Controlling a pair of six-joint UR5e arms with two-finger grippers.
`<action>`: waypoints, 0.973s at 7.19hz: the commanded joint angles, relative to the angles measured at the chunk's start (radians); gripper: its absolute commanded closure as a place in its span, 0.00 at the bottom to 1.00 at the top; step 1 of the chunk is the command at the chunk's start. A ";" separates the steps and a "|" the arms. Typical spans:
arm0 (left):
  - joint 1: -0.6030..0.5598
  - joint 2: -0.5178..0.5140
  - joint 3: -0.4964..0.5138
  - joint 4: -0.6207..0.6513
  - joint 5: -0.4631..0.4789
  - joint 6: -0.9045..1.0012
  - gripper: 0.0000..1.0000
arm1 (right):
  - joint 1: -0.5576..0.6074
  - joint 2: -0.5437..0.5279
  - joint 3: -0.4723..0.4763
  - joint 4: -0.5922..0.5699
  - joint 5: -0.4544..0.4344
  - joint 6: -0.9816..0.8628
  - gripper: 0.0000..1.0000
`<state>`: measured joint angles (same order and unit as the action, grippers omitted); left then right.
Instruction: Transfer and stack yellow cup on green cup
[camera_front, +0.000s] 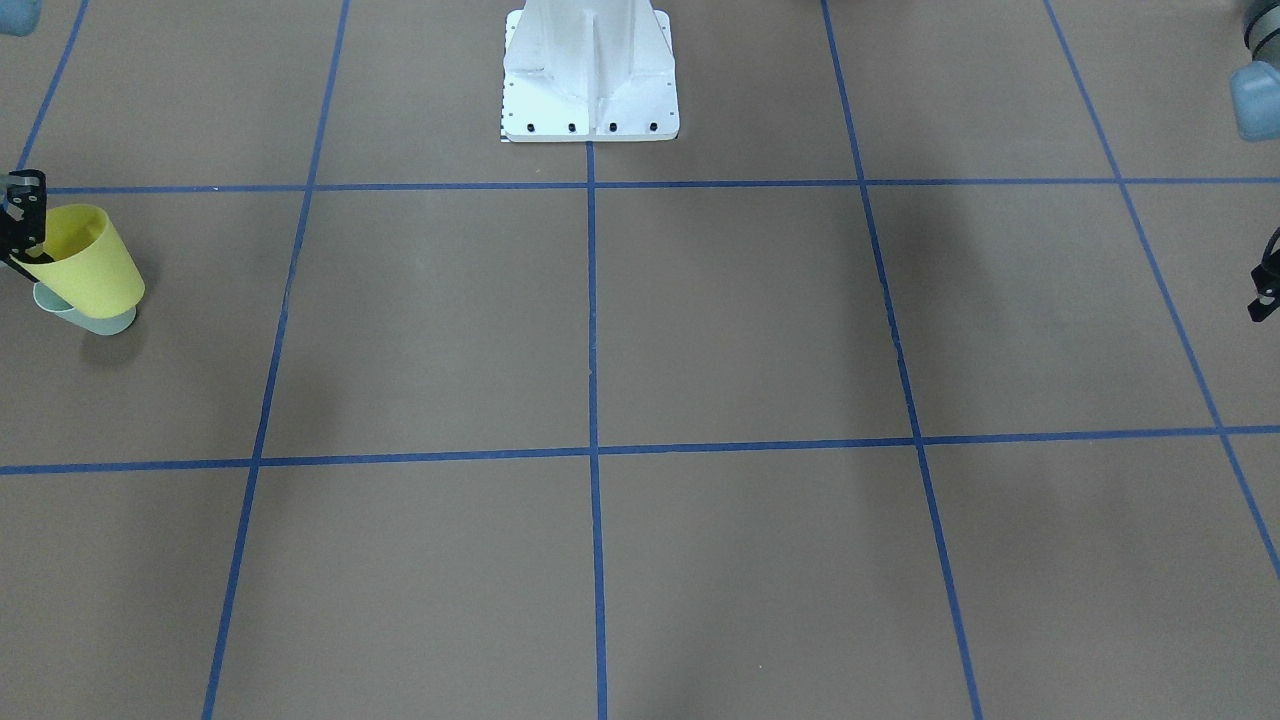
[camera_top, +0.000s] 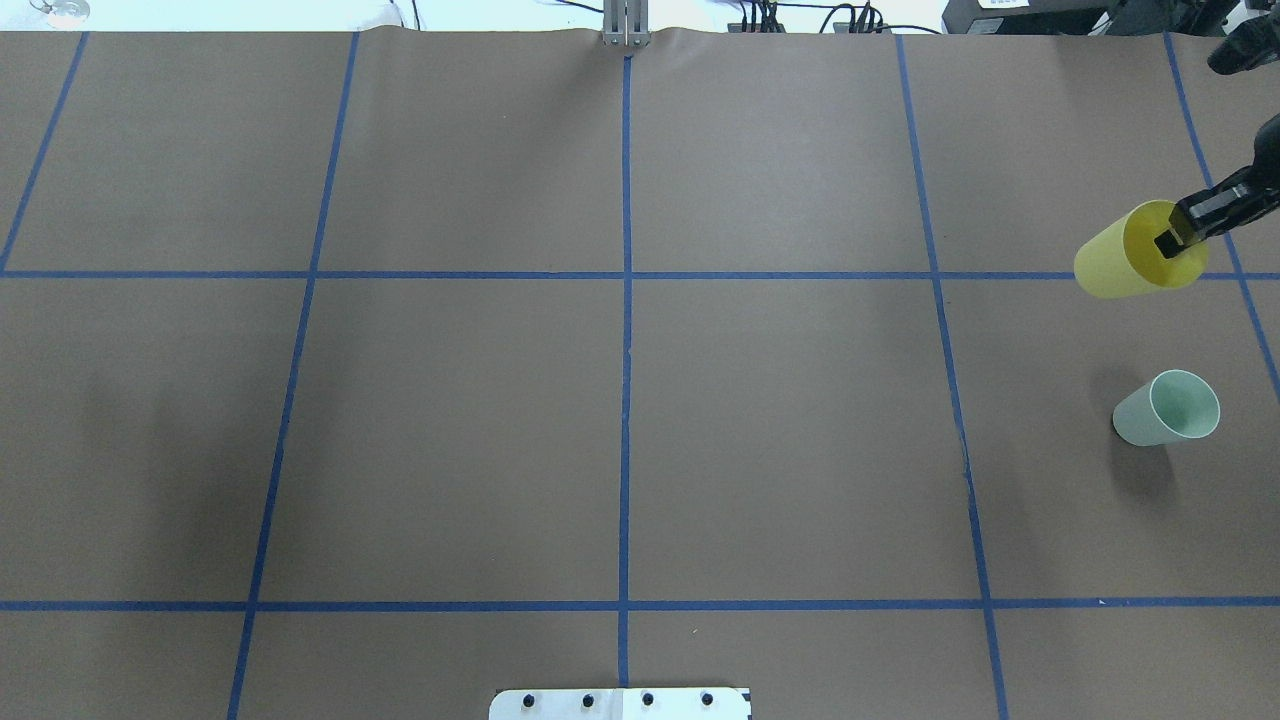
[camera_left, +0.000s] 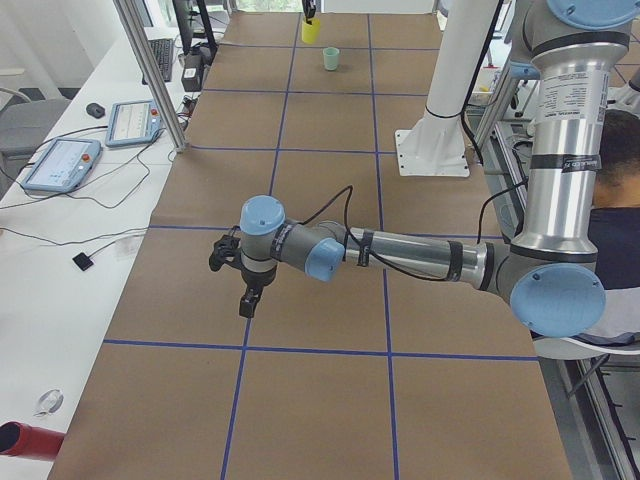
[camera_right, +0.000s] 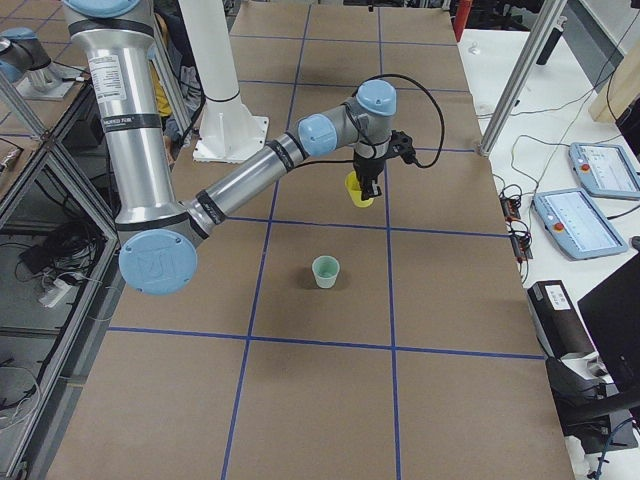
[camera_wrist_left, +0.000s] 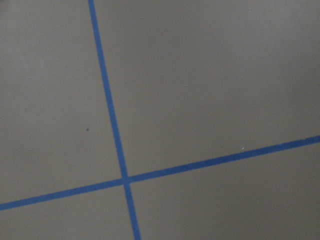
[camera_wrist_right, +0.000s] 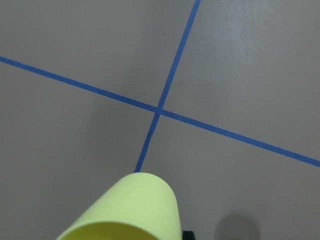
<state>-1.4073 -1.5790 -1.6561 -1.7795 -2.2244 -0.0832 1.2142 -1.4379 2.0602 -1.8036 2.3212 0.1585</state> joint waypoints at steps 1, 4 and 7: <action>-0.030 -0.009 -0.046 0.269 -0.003 0.108 0.00 | 0.010 -0.094 -0.002 0.044 0.006 -0.072 1.00; -0.035 0.010 -0.059 0.275 -0.011 0.106 0.00 | 0.010 -0.249 -0.046 0.205 0.037 -0.073 1.00; -0.036 0.011 -0.068 0.275 -0.012 0.106 0.00 | 0.010 -0.291 -0.193 0.424 0.081 -0.059 1.00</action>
<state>-1.4424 -1.5690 -1.7176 -1.5051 -2.2362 0.0230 1.2241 -1.7127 1.9113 -1.4421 2.3784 0.0929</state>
